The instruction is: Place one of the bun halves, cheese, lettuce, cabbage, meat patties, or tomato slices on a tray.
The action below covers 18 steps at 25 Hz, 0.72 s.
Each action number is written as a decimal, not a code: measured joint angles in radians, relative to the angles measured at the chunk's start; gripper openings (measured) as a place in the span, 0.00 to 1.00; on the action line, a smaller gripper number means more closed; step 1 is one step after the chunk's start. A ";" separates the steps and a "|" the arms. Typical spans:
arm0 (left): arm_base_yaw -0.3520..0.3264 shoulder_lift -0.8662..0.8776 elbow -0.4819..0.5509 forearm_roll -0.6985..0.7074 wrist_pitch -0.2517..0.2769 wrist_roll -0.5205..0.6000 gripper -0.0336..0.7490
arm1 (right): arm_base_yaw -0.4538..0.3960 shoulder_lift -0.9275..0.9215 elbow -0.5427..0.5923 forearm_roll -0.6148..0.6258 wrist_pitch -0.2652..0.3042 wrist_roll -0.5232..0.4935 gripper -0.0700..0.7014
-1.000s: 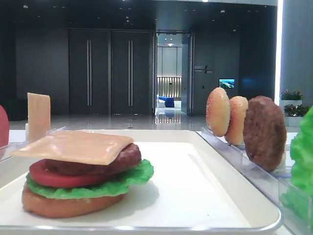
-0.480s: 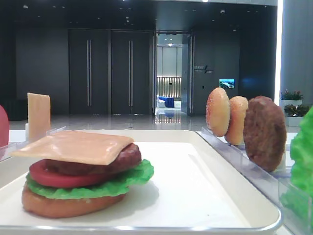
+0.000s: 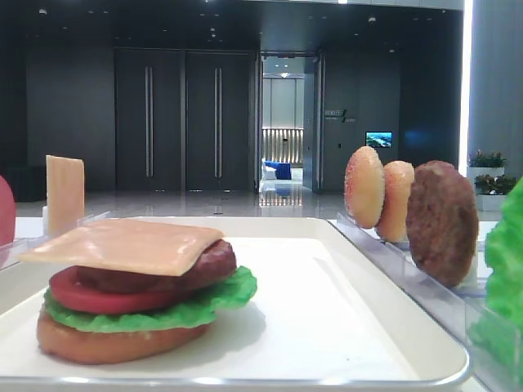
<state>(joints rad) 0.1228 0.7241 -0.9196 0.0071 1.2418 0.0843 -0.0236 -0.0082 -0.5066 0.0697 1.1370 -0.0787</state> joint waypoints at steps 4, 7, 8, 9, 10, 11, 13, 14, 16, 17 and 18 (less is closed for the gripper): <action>0.000 -0.180 0.085 0.001 0.005 0.001 0.55 | 0.000 0.000 0.000 0.000 0.000 0.000 0.40; 0.000 -0.305 0.148 0.001 0.007 0.001 0.55 | 0.000 0.000 0.000 0.000 0.000 0.000 0.40; 0.000 -0.344 0.170 0.001 0.008 0.000 0.55 | 0.000 0.000 0.000 0.000 0.000 0.000 0.40; 0.000 -0.375 0.192 0.001 0.009 -0.003 0.55 | 0.000 0.000 0.000 0.000 0.000 0.000 0.40; 0.000 -0.410 0.211 0.001 0.009 -0.007 0.55 | 0.000 0.000 0.000 0.000 0.000 0.000 0.40; 0.000 -0.441 0.234 0.001 0.009 -0.008 0.55 | 0.000 0.000 0.000 0.000 0.000 0.000 0.40; 0.000 -0.493 0.280 0.001 0.008 -0.011 0.55 | 0.000 0.000 0.000 0.000 0.000 0.000 0.40; 0.000 -0.519 0.298 0.001 0.005 -0.014 0.55 | 0.000 0.000 0.000 0.000 0.000 0.000 0.40; 0.000 -0.561 0.341 0.001 -0.005 -0.015 0.55 | 0.000 0.000 0.000 0.000 0.000 0.000 0.40; 0.000 -0.582 0.358 0.001 -0.010 -0.016 0.55 | 0.000 0.000 0.000 0.000 0.000 0.000 0.40; 0.000 -0.603 0.378 0.001 -0.019 -0.018 0.55 | 0.000 0.000 0.000 0.000 0.000 0.000 0.40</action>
<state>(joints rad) 0.1228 0.1212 -0.5417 0.0080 1.2224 0.0658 -0.0236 -0.0082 -0.5066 0.0697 1.1370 -0.0787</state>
